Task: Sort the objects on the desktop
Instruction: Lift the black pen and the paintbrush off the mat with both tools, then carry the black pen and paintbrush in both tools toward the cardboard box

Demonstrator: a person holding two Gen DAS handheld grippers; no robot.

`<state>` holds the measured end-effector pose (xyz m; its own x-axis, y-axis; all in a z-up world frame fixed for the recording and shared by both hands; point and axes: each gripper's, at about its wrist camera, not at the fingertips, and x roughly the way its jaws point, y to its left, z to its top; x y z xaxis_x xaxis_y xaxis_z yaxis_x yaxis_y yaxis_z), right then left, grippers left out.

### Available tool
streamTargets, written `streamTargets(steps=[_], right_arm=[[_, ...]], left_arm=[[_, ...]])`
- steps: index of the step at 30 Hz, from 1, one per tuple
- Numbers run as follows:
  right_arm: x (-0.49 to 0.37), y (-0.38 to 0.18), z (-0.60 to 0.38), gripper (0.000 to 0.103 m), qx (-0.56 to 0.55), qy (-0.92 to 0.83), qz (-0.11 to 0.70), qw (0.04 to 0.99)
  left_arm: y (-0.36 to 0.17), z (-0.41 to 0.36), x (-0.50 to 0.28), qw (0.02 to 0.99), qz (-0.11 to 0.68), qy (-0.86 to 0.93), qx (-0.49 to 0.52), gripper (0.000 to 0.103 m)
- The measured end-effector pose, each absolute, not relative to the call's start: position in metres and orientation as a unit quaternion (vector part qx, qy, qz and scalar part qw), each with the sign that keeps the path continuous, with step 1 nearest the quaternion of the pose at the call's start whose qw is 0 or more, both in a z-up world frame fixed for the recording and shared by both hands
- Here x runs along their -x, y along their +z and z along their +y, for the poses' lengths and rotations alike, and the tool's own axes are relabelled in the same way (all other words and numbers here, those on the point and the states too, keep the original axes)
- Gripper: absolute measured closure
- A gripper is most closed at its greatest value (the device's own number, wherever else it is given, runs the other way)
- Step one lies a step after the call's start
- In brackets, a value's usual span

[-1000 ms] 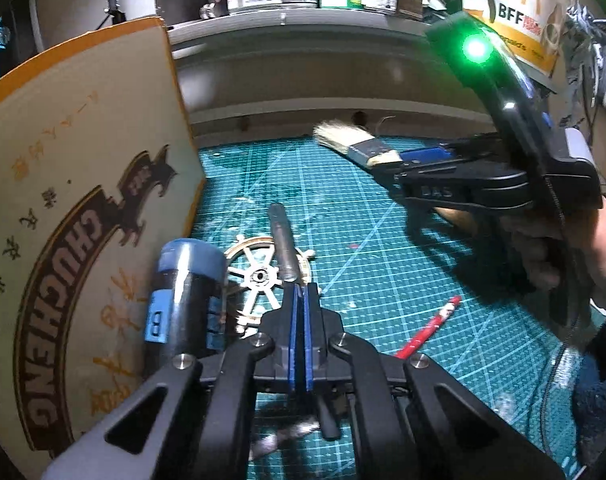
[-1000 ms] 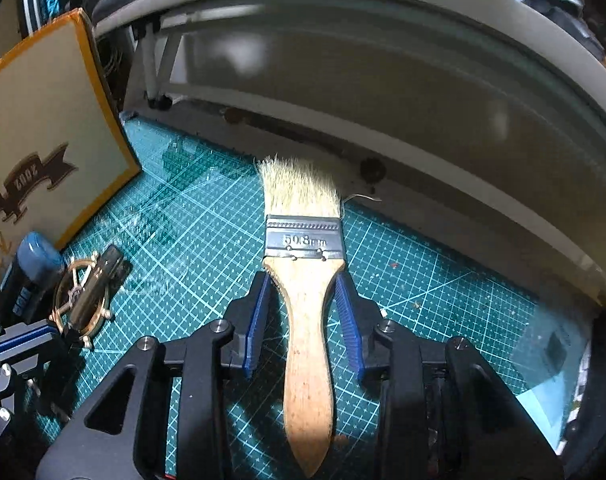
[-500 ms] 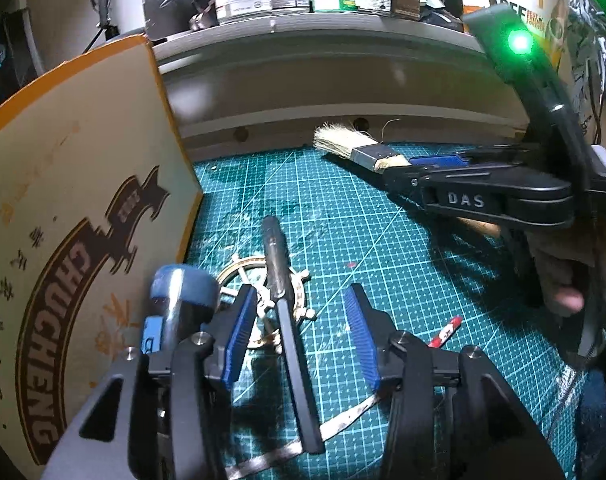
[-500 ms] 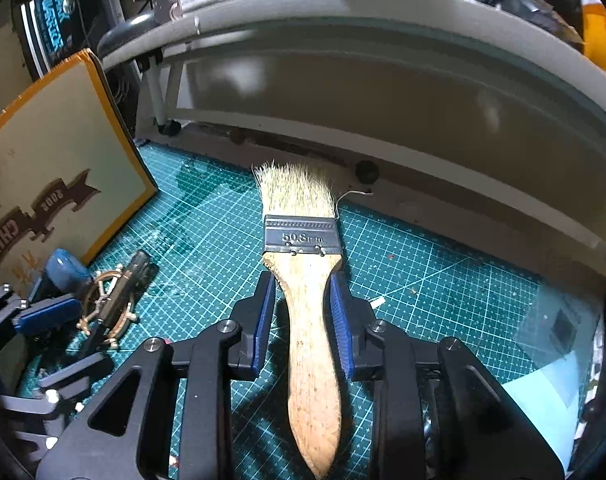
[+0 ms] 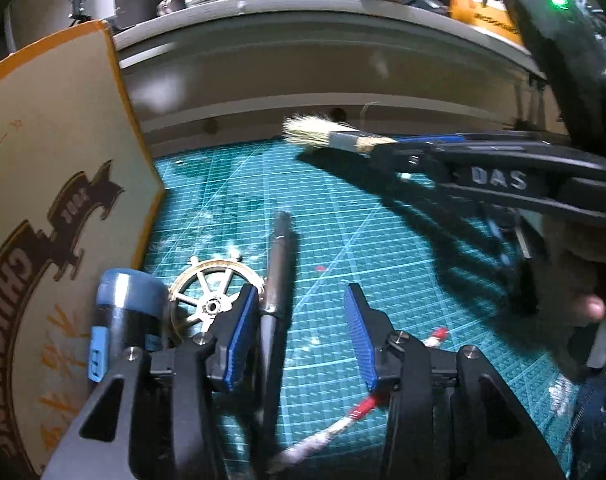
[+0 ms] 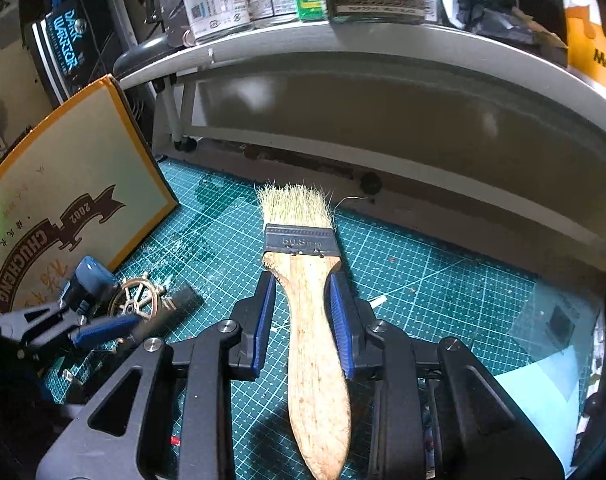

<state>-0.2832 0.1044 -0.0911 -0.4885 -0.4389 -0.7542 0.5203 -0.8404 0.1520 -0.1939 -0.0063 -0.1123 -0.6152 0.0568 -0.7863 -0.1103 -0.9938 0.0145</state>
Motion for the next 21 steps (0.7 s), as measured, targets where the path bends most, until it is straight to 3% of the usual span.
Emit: streamTargets(steps=[3,5,14,21], right_arm=[[0.283,-0.090,0.108,0.077,-0.422,-0.862,0.042,0.278],[0.283,-0.090,0.109,0.077,-0.424,-0.861,0.041,0.278],[0.282,-0.087,0.117,0.077,-0.422,-0.862,0.029,0.280],[0.272,-0.069,0.122,0.077,-0.393,-0.873,0.013,0.290]], left_arm=[[-0.113,-0.002,0.193,0.056,0.036,0.898,0.434,0.086],[-0.112,-0.001,0.193,0.055,0.042,0.898,0.434,0.091],[-0.092,-0.011,0.176,0.069,0.017,0.909,0.412,0.092],[-0.058,-0.015,0.159,0.022,0.031,0.929,0.368,0.092]])
